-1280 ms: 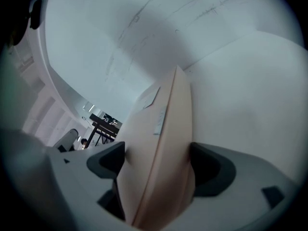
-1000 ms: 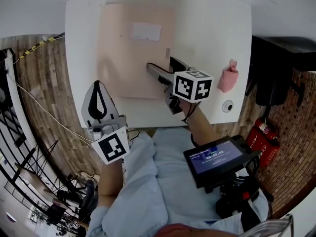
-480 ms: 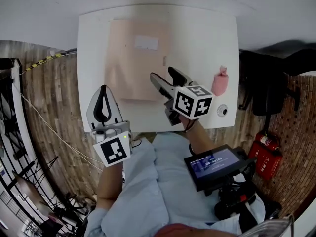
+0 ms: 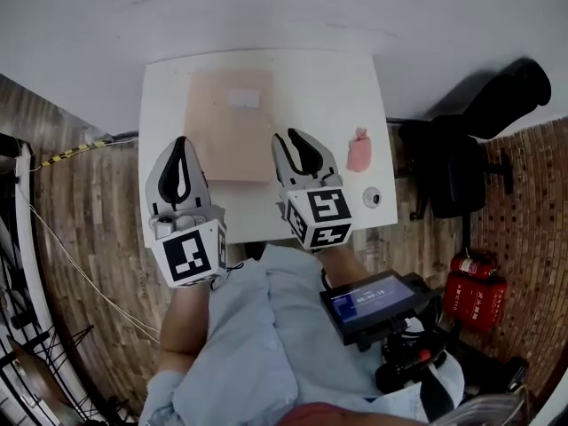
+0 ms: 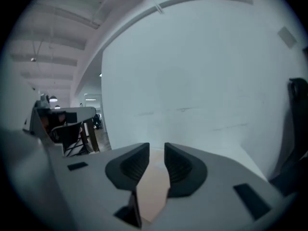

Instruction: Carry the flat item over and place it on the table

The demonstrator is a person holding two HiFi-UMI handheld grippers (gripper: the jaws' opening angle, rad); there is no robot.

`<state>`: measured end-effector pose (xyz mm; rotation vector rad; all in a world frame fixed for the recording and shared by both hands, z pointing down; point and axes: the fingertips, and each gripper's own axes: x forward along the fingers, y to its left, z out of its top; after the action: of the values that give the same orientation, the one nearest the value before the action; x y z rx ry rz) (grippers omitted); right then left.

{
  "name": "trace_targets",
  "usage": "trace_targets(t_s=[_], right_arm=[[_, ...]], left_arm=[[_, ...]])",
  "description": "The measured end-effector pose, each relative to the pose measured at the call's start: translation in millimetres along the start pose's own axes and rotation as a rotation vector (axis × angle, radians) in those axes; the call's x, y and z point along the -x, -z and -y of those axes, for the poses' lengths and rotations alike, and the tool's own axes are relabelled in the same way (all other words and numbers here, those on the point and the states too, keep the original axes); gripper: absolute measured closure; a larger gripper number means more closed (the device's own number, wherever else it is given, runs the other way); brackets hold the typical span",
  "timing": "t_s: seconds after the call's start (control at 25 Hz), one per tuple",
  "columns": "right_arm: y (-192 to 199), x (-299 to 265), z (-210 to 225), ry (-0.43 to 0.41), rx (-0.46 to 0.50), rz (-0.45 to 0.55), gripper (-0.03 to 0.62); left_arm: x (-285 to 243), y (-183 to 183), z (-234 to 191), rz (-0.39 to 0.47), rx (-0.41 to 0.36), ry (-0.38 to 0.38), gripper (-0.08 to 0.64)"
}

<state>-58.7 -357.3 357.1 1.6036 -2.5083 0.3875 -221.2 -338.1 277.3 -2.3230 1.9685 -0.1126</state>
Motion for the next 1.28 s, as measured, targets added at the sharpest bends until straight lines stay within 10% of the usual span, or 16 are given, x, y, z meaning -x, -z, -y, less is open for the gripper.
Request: trace_targets(t_s=[0.36, 1.28], right_arm=[[-62, 62, -31, 0.037, 0.172, 0.229, 0.587], [-63, 64, -33, 0.007, 0.142, 0.237, 0.589]], left_arm=[[38, -64, 7, 0.135, -0.038, 0.052, 0.551], [39, -65, 23, 0.144, -0.049, 0.09, 0.551]])
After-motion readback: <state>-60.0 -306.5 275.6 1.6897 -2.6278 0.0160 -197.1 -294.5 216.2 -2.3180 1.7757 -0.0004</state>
